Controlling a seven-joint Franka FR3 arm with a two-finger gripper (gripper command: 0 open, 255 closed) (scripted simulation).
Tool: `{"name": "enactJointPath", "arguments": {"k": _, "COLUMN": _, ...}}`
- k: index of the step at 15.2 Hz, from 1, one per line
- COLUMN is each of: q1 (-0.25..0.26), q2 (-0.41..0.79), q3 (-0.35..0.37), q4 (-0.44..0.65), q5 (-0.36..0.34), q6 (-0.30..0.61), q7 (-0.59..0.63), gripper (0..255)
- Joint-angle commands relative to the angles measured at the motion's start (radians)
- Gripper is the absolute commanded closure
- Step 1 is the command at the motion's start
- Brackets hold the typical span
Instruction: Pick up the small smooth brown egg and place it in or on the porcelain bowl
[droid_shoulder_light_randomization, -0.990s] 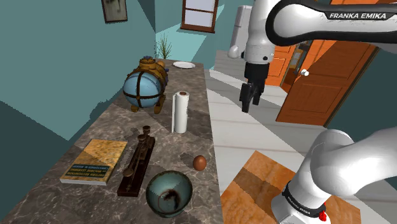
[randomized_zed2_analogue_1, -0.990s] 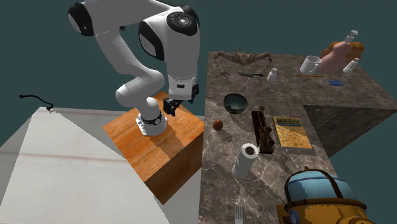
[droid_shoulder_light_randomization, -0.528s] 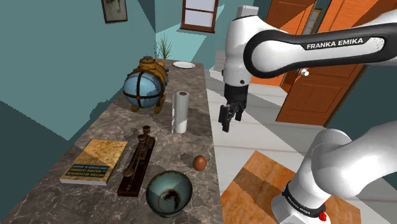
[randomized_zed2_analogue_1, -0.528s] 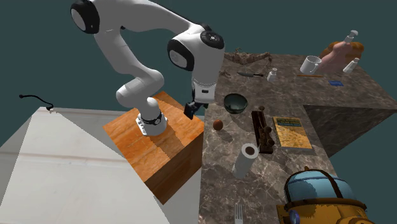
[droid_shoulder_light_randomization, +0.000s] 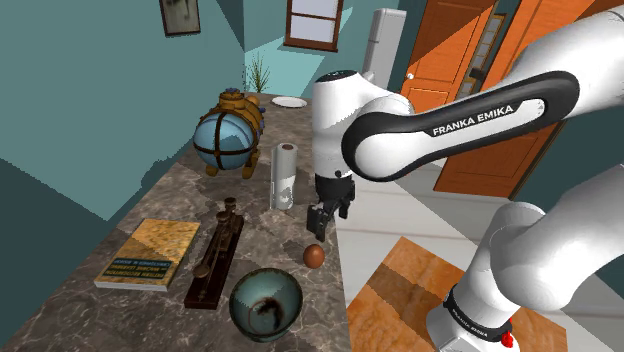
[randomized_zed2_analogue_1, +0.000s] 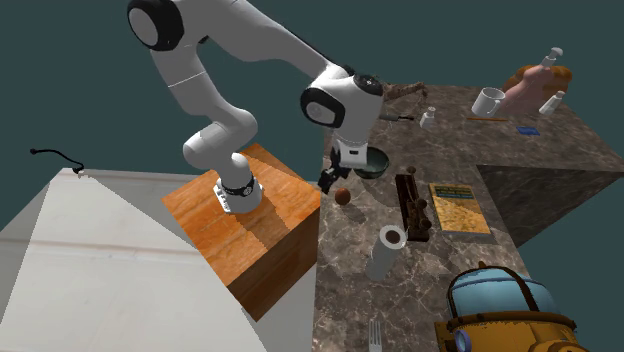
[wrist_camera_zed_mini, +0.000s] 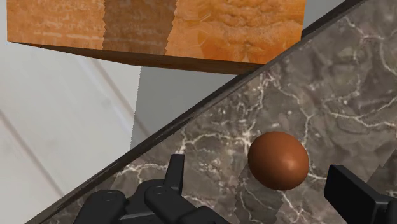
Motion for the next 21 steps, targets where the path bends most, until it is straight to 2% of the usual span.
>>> {"name": "enactJointPath", "arguments": {"k": 1, "q1": 0.001, "q2": 0.066, "q3": 0.039, "q4": 0.014, "q5": -0.019, "q6": 0.055, "q7": 0.048, "gripper": 0}}
{"name": "enactJointPath", "arguments": {"k": 4, "q1": 0.0, "q2": 0.171, "q3": 0.095, "q4": 0.042, "q5": -0.064, "q6": 0.127, "q7": 0.128, "gripper": 0}}
{"name": "enactJointPath", "arguments": {"k": 11, "q1": -0.007, "q2": 0.221, "q3": 0.102, "q4": -0.017, "q5": -0.083, "q6": 0.231, "q7": 0.144, "gripper": 0}}
{"name": "enactJointPath", "arguments": {"k": 19, "q1": -0.008, "q2": 0.225, "q3": 0.102, "q4": -0.022, "q5": -0.086, "q6": 0.24, "q7": 0.146, "gripper": 0}}
{"name": "enactJointPath", "arguments": {"k": 20, "q1": -0.008, "q2": 0.225, "q3": 0.102, "q4": -0.022, "q5": -0.086, "q6": 0.24, "q7": 0.146, "gripper": 255}}
{"name": "enactJointPath", "arguments": {"k": 21, "q1": -0.008, "q2": 0.225, "q3": 0.102, "q4": -0.022, "q5": -0.086, "q6": 0.24, "q7": 0.146, "gripper": 255}}
